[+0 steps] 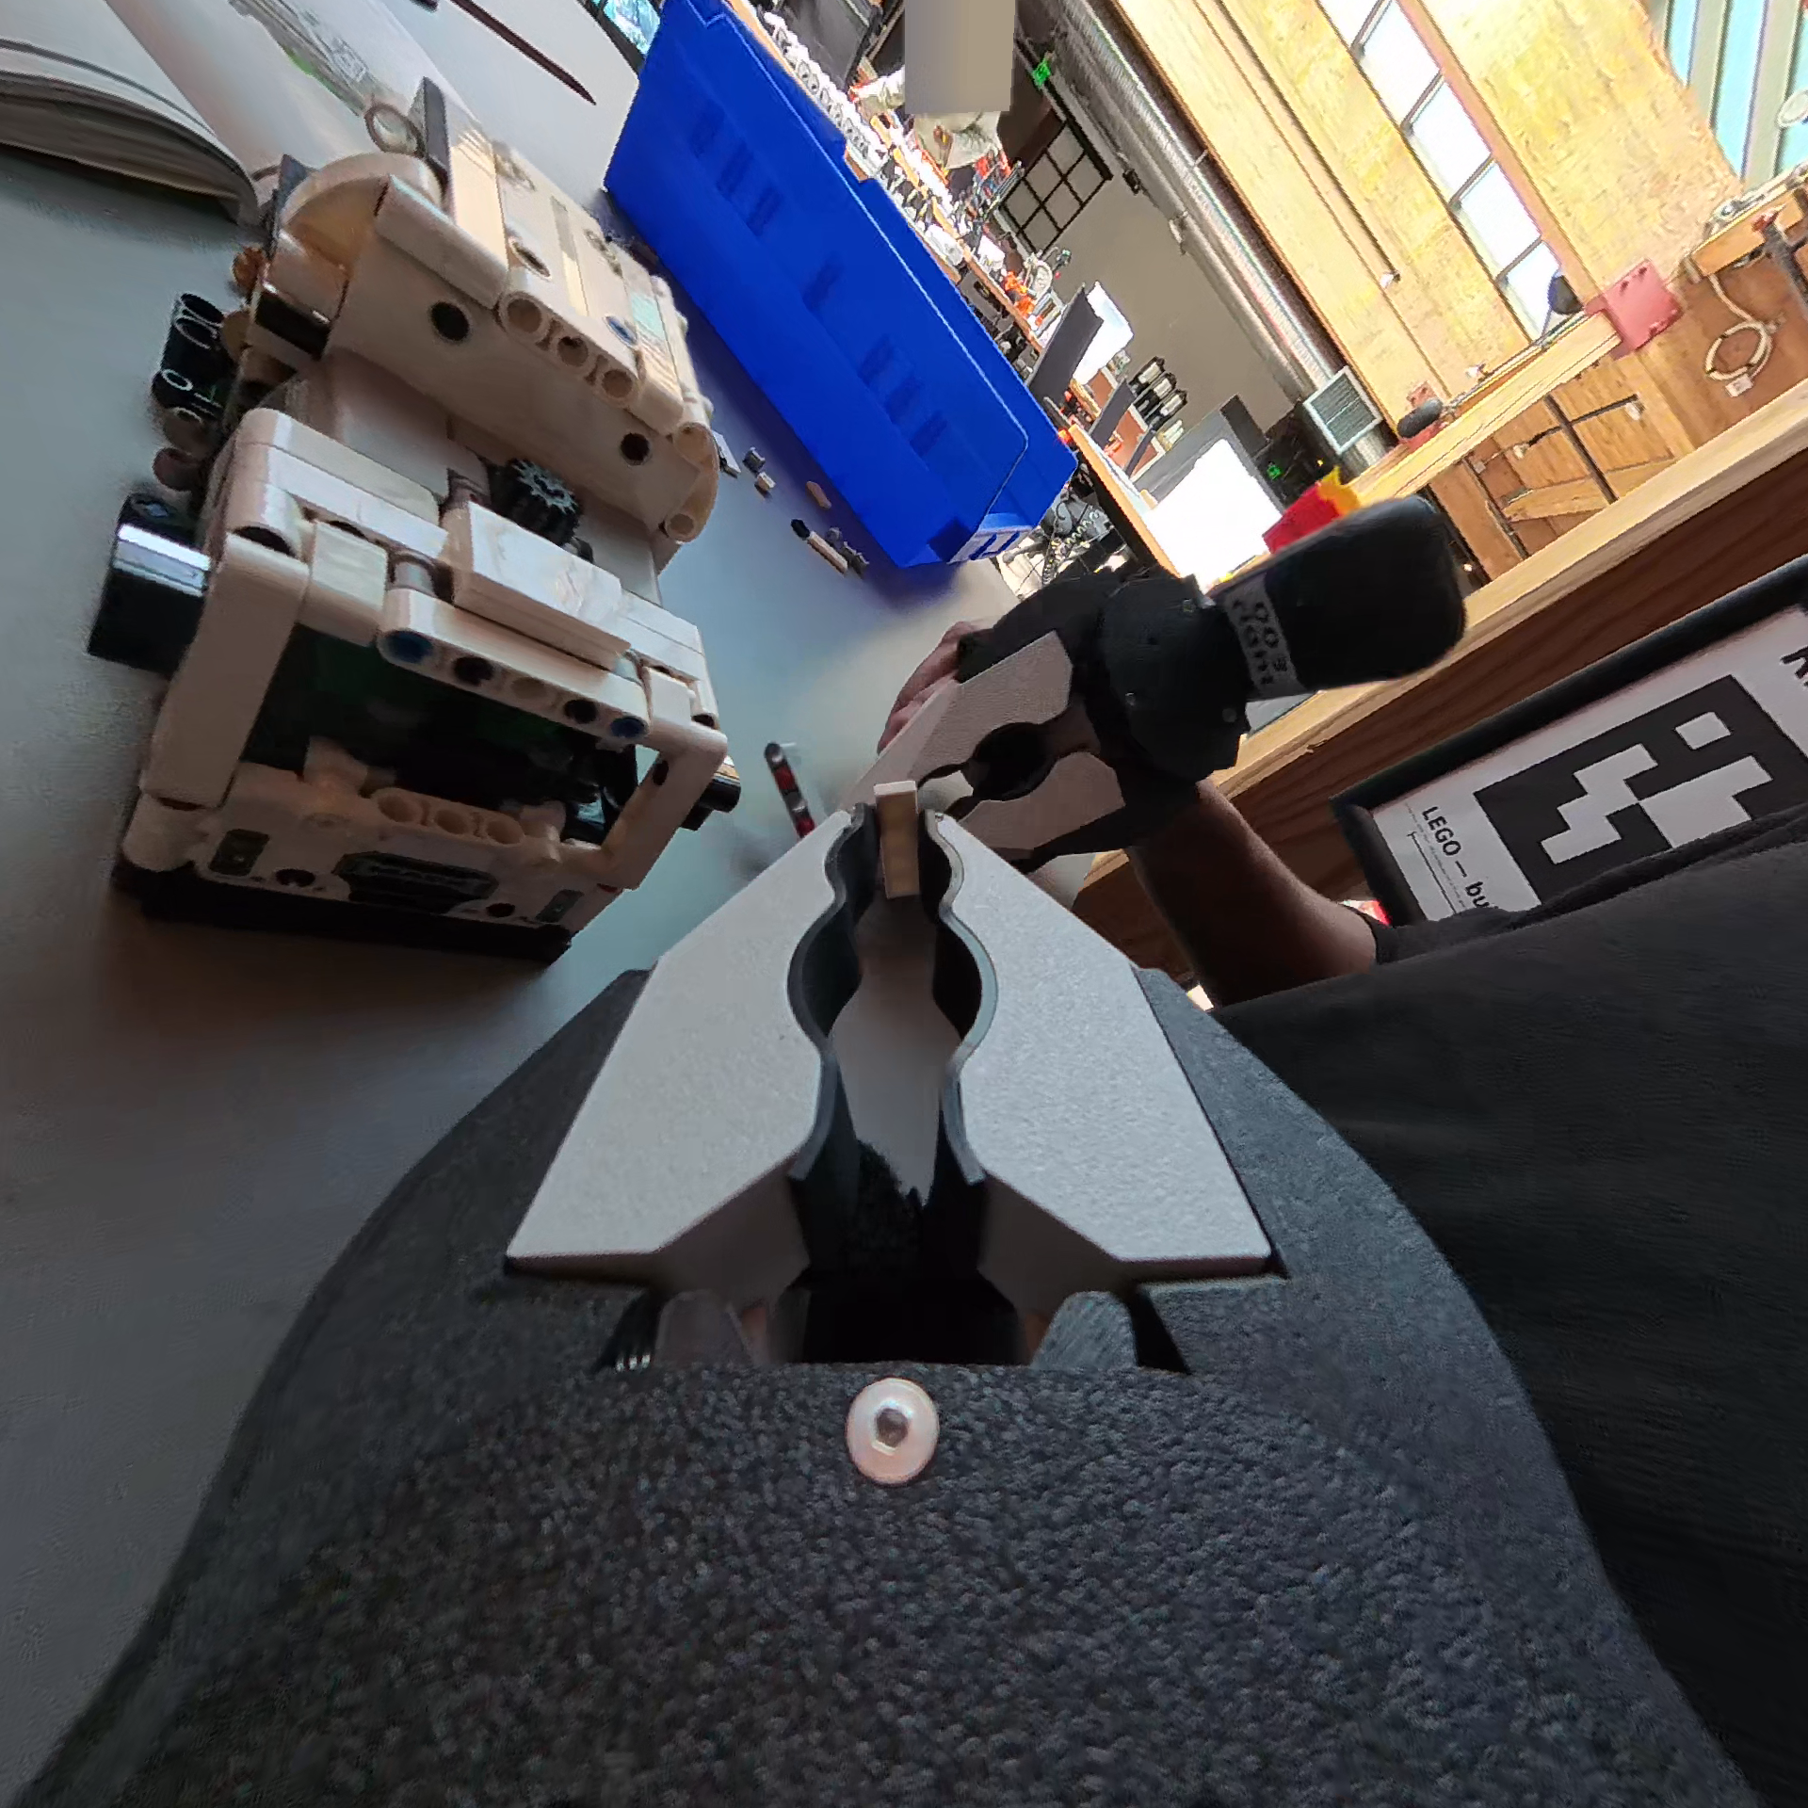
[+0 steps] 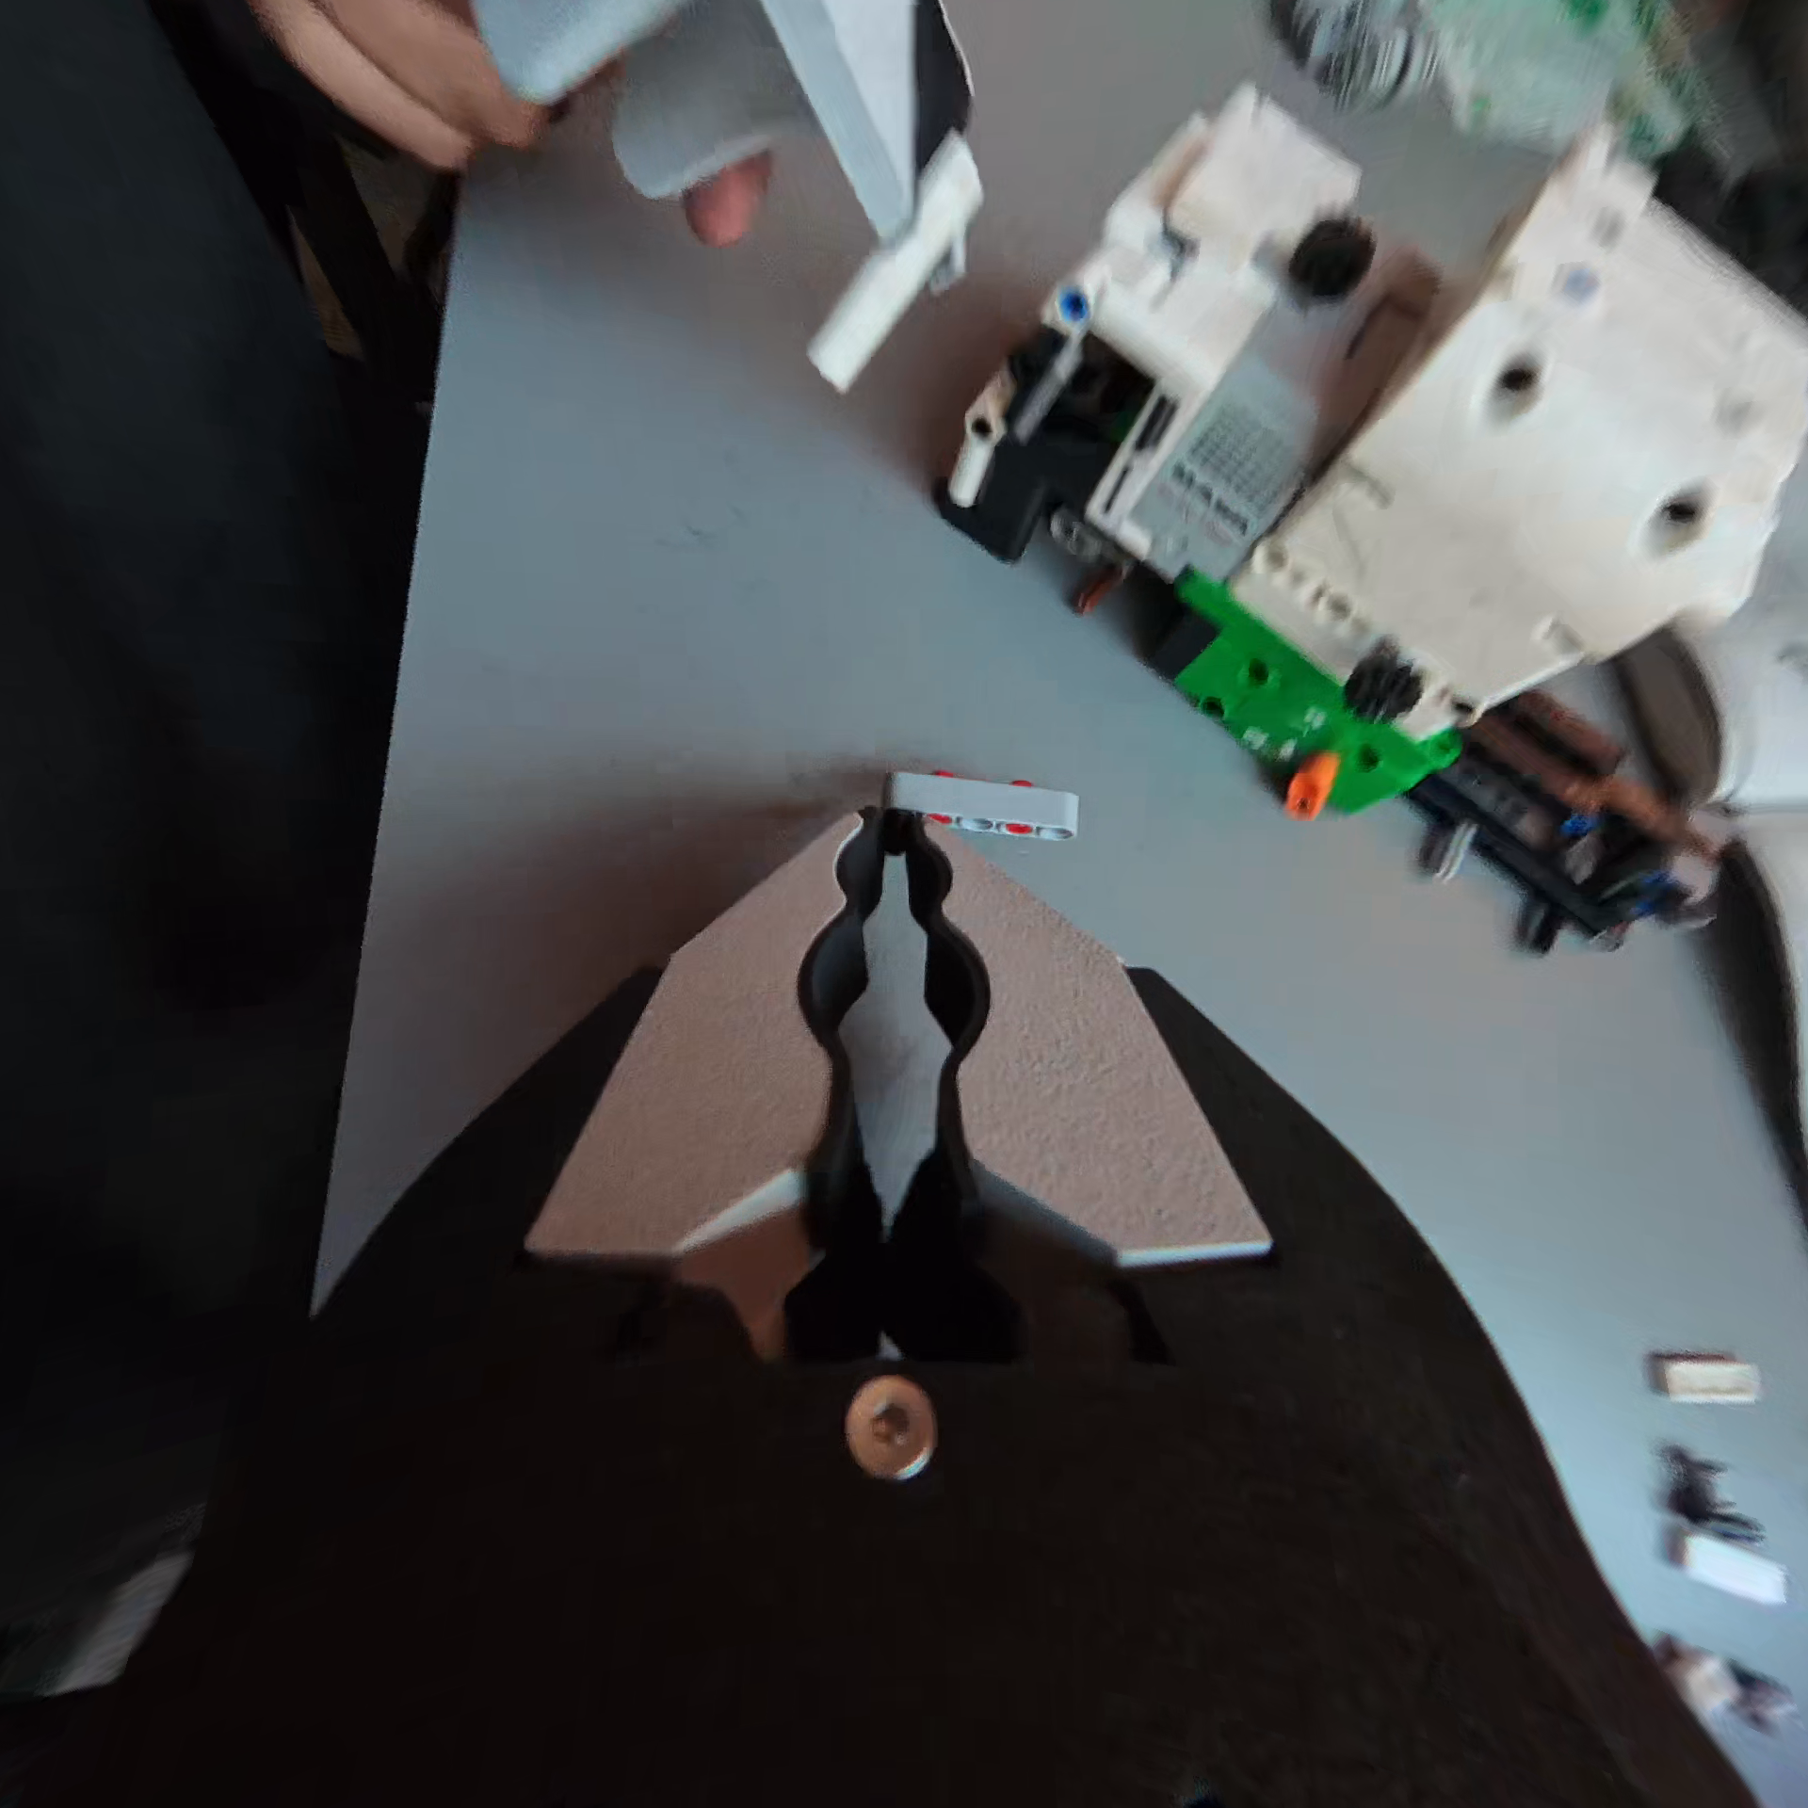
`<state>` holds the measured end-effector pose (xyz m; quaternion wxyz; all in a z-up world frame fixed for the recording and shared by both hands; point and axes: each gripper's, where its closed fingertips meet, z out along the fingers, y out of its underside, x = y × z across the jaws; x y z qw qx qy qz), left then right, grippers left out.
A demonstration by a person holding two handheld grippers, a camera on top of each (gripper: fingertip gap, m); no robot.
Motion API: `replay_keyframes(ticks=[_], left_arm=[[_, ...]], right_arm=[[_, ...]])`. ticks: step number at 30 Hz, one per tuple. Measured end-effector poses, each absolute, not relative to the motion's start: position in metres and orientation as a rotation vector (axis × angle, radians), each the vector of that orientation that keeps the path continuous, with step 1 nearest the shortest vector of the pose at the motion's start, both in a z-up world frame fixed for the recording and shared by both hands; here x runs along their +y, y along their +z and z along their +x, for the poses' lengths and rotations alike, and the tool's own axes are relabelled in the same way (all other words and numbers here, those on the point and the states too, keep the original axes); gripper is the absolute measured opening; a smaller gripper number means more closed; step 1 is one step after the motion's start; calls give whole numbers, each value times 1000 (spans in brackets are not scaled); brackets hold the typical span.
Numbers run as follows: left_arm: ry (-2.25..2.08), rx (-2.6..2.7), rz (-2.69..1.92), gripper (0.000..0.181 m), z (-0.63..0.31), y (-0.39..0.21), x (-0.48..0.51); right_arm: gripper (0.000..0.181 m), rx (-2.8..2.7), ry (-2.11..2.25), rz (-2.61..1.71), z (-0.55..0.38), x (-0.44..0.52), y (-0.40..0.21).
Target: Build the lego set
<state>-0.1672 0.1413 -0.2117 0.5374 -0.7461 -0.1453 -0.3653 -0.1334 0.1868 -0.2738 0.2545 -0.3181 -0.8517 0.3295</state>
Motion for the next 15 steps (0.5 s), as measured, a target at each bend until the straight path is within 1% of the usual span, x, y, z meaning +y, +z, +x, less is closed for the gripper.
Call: replay_keyframes(ticks=[4, 6, 10, 15], left_arm=[[-980, -355, -1724, 6, -160, -203, 144], [-1042, -336, -1692, 6, -156, -196, 144], [-1149, -290, -1690, 6, -150, -190, 142], [-1231, -178, -1683, 6, -142, -180, 139]], right_arm=[[3, -2218, 760, -422, -137, 171, -235], [3, -2213, 759, -260, -136, 159, -219], [3, -2255, 854, -146, -131, 145, -197], [3, -2389, 828, -100, -127, 144, -200]])
